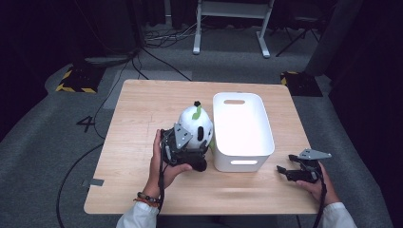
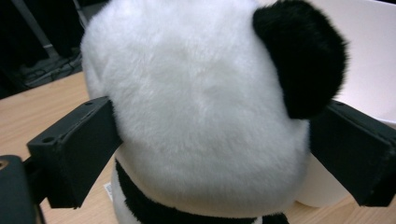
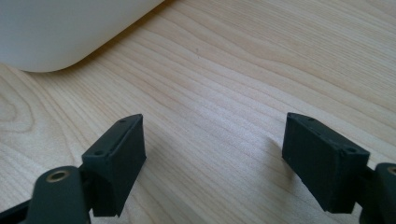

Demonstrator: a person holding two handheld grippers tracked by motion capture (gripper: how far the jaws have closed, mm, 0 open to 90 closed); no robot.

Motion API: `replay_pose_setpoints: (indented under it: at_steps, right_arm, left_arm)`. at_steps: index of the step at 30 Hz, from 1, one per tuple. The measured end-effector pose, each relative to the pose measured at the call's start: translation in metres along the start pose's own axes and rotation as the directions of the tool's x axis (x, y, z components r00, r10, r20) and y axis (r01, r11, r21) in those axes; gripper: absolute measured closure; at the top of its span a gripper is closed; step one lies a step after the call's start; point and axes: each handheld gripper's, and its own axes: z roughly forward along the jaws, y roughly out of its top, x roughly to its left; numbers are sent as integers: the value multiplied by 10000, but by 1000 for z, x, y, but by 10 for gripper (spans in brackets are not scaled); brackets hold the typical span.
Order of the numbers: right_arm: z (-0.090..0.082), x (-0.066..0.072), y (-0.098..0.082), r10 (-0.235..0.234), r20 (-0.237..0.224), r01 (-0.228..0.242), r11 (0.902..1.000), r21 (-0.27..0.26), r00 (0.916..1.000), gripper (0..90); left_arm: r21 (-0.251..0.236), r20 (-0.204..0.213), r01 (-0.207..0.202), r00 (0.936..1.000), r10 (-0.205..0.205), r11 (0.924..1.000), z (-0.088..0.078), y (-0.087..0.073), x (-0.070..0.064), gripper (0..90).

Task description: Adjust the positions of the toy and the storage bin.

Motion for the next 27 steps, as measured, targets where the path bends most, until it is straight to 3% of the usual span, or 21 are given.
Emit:
replay_pose_setpoints:
  at_steps: [4, 13, 17, 21, 27]
  right_arm:
    - [0, 0, 0, -6, 20, 6, 10000, 4, 10000, 214]
    - [0, 0, 0, -1, 9, 1, 10000, 9, 10000, 213]
    - [0, 0, 0, -4, 10, 4, 10000, 9, 10000, 213]
    - [0, 0, 0, 10, 2, -10, 10000, 7, 10000, 213]
    - [0, 1, 0, 6, 17, -6, 10000, 10, 10000, 212]
  left_arm:
    - [147, -2, 81, 10000, -81, 9999, 9, -1, 0, 0]
    - [-82, 11, 165, 9999, -165, 9998, 15, -1, 4, 0]
    - [92, 95, 39, 9999, -40, 9999, 21, -2, 3, 0]
    - [347, -188, -224, 9996, 231, 9991, 25, -1, 2, 0]
    - [537, -147, -105, 9998, 114, 9985, 34, -1, 5, 8]
